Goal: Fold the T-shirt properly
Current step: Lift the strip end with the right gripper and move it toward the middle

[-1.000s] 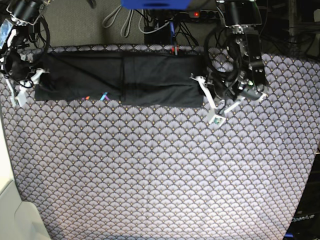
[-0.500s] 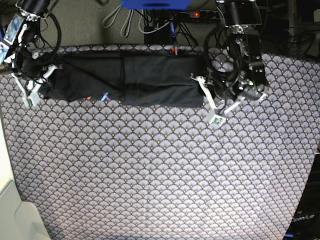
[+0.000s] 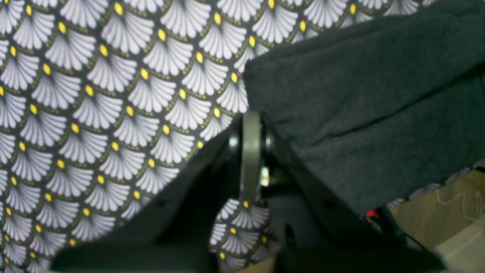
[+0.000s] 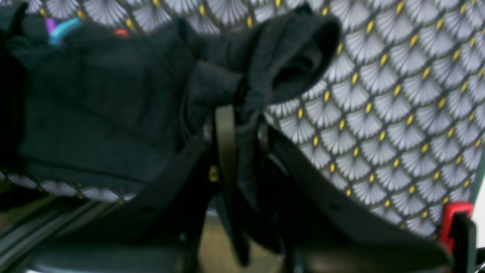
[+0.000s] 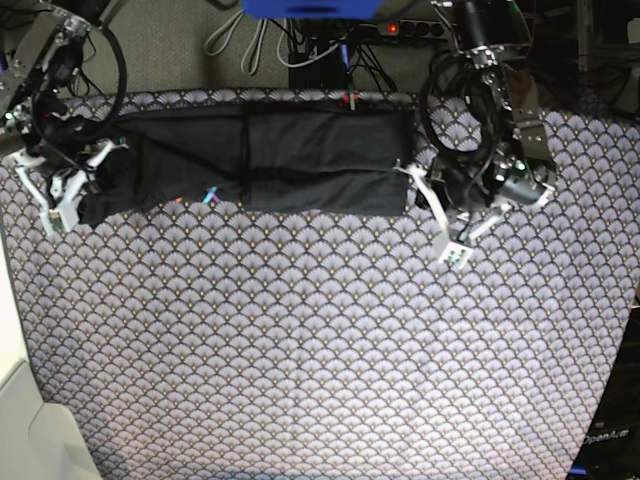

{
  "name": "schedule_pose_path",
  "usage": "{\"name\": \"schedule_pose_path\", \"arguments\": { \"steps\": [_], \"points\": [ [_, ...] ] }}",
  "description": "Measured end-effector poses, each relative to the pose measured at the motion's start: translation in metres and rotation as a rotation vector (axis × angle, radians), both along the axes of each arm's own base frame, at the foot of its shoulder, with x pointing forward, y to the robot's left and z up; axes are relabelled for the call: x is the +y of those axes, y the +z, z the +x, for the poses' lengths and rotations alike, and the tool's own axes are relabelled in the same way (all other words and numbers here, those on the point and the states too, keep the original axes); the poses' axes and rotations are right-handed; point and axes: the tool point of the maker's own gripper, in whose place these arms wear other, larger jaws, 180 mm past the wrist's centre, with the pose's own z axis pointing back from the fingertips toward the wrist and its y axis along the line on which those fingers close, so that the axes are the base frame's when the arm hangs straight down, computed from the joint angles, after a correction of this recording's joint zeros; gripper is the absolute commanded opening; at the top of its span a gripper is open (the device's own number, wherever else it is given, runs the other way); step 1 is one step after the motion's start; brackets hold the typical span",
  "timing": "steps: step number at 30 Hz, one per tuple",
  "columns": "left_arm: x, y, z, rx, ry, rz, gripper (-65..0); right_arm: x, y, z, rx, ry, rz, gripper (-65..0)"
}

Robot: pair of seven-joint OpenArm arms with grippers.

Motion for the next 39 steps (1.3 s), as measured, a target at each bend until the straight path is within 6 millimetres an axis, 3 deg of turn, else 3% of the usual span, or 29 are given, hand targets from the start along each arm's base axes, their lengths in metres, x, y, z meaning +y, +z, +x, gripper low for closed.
{"name": "schedule_pose_path", "arguments": {
  "steps": [9, 23, 29, 34, 39],
  "points": [
    [0.059, 0.007, -0.004, -0.019, 0.194, 0.025, -64.6, 0.049, 0.014, -0.004, -0.064, 0.130, 0.119, -65.0],
    [0.160, 0.017, -0.031, -0.025, 0.432, 0.127, -64.6, 0.104, 0.009, 0.001, -0.062, 0.230, 0.207, -65.0],
    [0.172, 0.012, -0.047, 0.010, 0.440, 0.160, -64.6, 0.144, 0.010, 0.002, -0.068, 0.310, 0.270, -65.0],
    [0.175, 0.010, -0.053, 0.023, 0.442, 0.170, -64.6, 0.162, 0.015, 0.007, -0.086, 0.338, 0.303, -65.0],
    [0.195, 0.015, -0.061, 0.017, 0.503, 0.187, -64.6, 0.187, 0.019, 0.008, -0.094, 0.418, 0.325, -65.0]
  ]
}}
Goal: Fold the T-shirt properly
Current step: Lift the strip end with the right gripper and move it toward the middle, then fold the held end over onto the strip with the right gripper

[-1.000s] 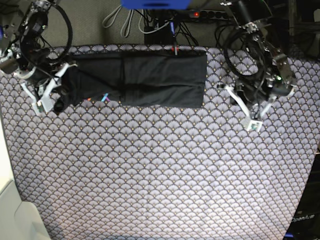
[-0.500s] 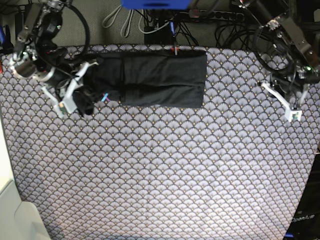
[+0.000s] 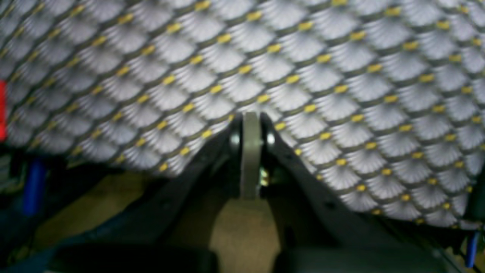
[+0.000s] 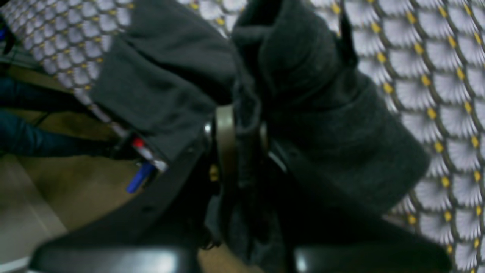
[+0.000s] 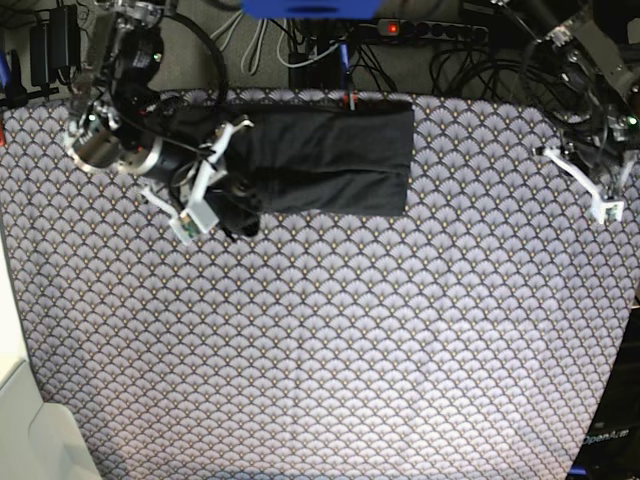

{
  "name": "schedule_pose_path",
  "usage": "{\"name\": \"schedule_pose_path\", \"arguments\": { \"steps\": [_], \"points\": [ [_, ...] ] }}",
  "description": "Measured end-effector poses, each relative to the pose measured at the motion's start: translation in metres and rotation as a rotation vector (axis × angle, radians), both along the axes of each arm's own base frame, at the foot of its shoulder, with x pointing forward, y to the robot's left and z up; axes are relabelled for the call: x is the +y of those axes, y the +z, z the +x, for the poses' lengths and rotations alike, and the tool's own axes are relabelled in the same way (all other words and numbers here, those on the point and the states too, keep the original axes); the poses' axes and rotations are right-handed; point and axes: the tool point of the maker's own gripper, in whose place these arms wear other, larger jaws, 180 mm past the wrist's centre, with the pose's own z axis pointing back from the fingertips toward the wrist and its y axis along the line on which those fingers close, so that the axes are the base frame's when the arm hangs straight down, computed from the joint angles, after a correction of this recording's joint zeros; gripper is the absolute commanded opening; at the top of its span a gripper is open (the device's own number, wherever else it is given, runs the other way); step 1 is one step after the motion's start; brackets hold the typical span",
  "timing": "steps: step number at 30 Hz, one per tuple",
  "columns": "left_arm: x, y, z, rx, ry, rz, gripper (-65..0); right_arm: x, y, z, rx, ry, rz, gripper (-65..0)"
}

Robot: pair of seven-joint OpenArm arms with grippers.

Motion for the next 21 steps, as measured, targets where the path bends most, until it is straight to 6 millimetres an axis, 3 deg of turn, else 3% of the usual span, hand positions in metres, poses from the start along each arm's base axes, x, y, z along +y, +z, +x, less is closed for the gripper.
{"name": "schedule_pose_path", "arguments": {
  "steps": [21],
  "points": [
    [0.010, 0.001, -0.008, 0.034, 0.019, 0.009, -64.6, 0.064, 0.013, -0.005, -0.030, 0.175, 0.061, -64.7]
  ]
}}
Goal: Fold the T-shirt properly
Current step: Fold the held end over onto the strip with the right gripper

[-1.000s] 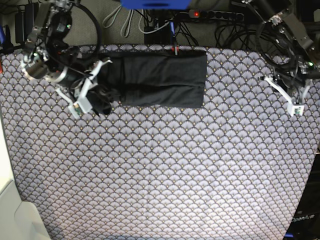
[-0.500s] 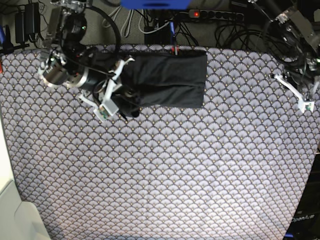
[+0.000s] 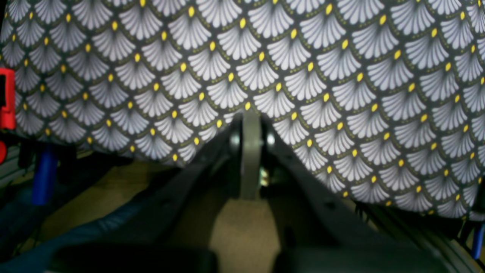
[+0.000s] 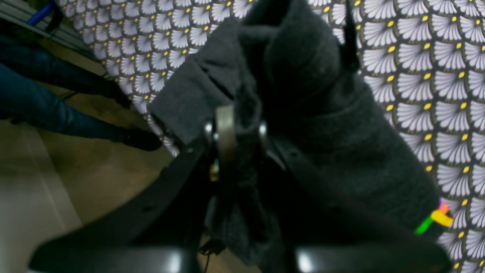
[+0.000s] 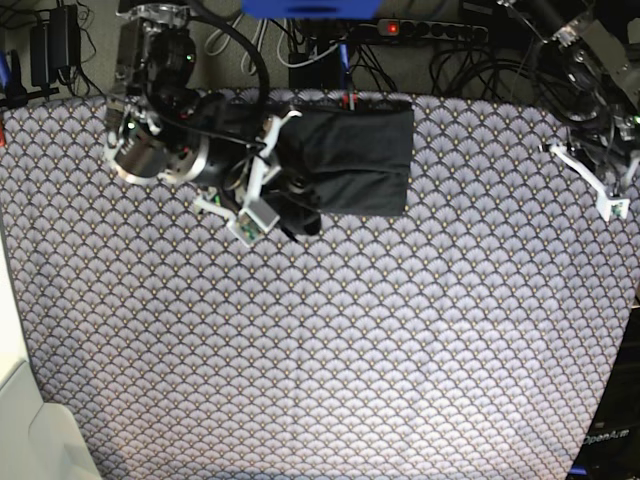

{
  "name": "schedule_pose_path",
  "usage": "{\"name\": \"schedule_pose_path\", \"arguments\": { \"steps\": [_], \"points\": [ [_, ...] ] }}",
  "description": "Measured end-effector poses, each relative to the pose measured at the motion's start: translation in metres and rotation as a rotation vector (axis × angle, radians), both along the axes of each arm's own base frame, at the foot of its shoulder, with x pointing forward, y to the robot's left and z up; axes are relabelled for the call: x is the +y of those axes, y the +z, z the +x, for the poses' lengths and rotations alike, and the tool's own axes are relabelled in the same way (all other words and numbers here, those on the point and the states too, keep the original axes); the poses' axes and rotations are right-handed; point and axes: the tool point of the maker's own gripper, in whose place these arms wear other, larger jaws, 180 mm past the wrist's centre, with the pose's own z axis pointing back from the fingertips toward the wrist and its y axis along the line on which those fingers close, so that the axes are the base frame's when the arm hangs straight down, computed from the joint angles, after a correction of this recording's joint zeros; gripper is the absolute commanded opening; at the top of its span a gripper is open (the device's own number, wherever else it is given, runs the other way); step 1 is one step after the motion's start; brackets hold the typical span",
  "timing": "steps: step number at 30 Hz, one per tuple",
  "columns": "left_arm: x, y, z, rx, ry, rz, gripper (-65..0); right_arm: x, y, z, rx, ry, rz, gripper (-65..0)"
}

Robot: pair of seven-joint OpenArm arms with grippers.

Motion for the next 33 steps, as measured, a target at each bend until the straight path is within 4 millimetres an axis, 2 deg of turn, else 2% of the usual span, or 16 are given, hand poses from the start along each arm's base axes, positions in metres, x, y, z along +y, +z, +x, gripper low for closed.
{"name": "schedule_pose_path", "arguments": {
  "steps": [8, 11, 17, 22, 24, 27, 30, 33],
  "points": [
    [0.005, -0.003, -0.010, 0.016, 0.019, 0.002, -64.5, 0.026, 0.008, -0.005, -0.031, 0.067, 0.047, -64.7],
    [0.006, -0.005, -0.014, 0.032, 0.021, 0.005, -64.5, 0.029, 0.003, -0.007, -0.012, 0.077, 0.051, -64.7],
    [0.005, -0.003, -0.011, 0.021, 0.019, 0.004, -64.5, 0.049, -0.007, -0.010, 0.022, 0.135, 0.078, -64.7],
    [0.005, -0.003, -0.011, 0.021, 0.016, 0.004, -64.5, 0.071, -0.001, -0.008, -0.003, 0.203, 0.103, -64.6],
    [0.006, -0.004, -0.014, 0.028, 0.016, 0.006, -64.5, 0.079, -0.005, -0.008, 0.011, 0.224, 0.119, -64.6],
    [0.007, -0.001, -0.017, 0.032, 0.015, 0.023, -64.5, 0.081, -0.016, -0.006, 0.042, 0.236, 0.099, -64.6],
    [0.008, 0.012, -0.011, -0.008, 0.005, 0.051, -64.5, 0.080, -0.018, 0.000, 0.047, 0.235, 0.095, -64.6],
    [0.007, 0.012, -0.014, -0.005, 0.000, 0.055, -64.5, 0.080, -0.016, 0.003, 0.039, 0.235, 0.094, -64.5]
  ]
}}
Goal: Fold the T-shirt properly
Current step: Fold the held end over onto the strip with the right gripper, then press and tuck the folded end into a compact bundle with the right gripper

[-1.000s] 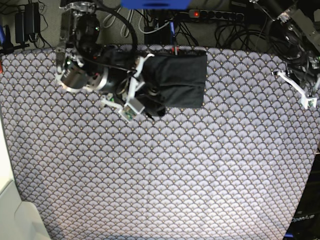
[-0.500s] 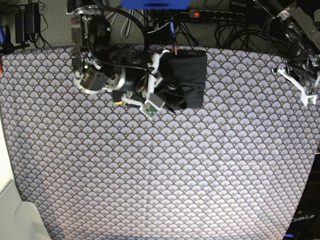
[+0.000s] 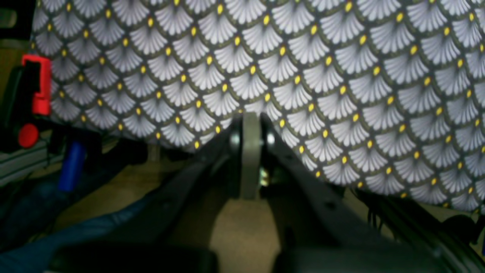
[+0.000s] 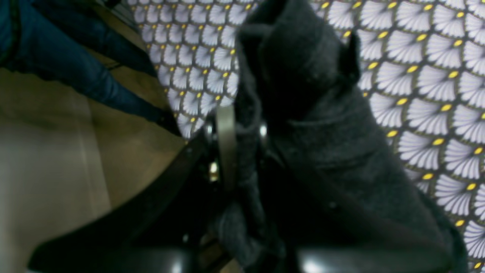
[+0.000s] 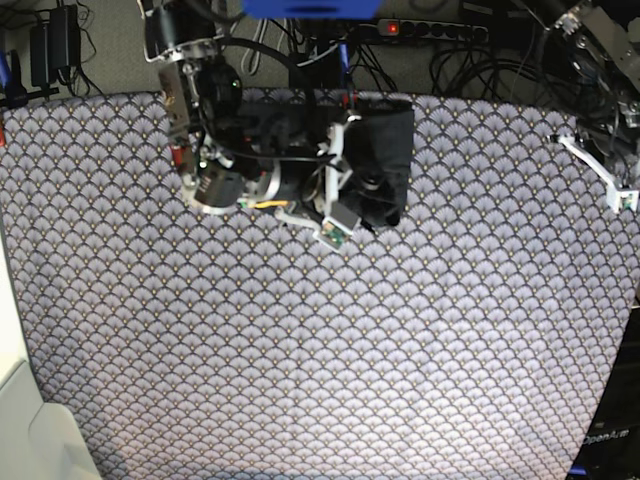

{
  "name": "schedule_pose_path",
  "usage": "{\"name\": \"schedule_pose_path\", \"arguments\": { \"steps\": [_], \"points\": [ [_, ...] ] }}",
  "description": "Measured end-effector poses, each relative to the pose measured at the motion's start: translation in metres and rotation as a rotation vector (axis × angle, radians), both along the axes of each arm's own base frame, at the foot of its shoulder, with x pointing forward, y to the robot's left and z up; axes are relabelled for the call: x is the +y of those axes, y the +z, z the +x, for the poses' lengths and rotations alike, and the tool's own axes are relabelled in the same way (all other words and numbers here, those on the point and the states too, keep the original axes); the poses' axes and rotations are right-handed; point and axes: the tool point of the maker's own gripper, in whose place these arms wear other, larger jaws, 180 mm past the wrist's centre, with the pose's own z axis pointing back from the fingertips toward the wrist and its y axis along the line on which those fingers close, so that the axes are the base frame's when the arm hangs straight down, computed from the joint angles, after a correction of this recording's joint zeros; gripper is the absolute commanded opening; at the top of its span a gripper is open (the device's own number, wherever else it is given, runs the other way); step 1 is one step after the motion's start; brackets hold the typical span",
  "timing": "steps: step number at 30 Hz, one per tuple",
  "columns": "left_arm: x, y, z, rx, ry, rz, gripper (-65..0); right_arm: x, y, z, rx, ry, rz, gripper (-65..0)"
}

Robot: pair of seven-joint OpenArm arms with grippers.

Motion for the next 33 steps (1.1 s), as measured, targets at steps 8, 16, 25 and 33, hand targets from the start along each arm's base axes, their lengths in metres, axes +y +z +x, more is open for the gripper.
{"name": "schedule_pose_path", "arguments": {
  "steps": [8, 16, 25, 33],
  "points": [
    [0.000, -0.001, -0.001, 0.010, -0.001, 0.001, -64.5, 0.001, -0.014, -0.002, 0.049, 0.002, -0.006, -57.7],
    [0.000, -0.001, -0.001, 0.009, -0.001, 0.001, -64.5, 0.000, -0.023, 0.006, 0.076, 0.006, -0.026, -28.4],
    [0.002, -0.001, -0.003, 0.013, 0.005, 0.007, -64.5, 0.014, 0.028, 0.007, -0.015, 0.025, 0.121, -24.1],
    [0.001, -0.001, -0.002, 0.012, 0.003, 0.004, -64.5, -0.015, 0.030, 0.007, -0.077, 0.019, 0.064, -27.3]
  ]
}}
